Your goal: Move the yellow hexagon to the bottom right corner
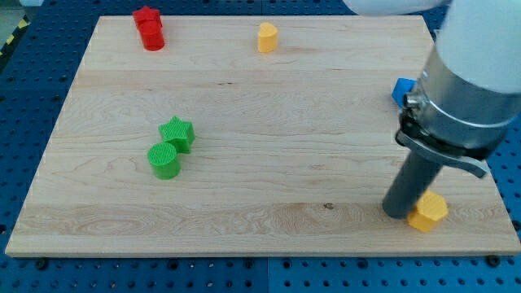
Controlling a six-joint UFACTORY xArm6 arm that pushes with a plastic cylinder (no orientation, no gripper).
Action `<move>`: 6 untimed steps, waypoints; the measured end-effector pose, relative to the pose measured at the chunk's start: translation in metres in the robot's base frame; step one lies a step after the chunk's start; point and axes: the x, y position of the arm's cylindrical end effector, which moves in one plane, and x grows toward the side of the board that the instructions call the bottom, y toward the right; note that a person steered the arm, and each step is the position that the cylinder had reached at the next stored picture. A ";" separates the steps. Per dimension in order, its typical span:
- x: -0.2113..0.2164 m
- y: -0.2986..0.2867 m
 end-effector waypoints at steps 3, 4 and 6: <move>0.034 0.030; 0.031 0.030; 0.021 0.021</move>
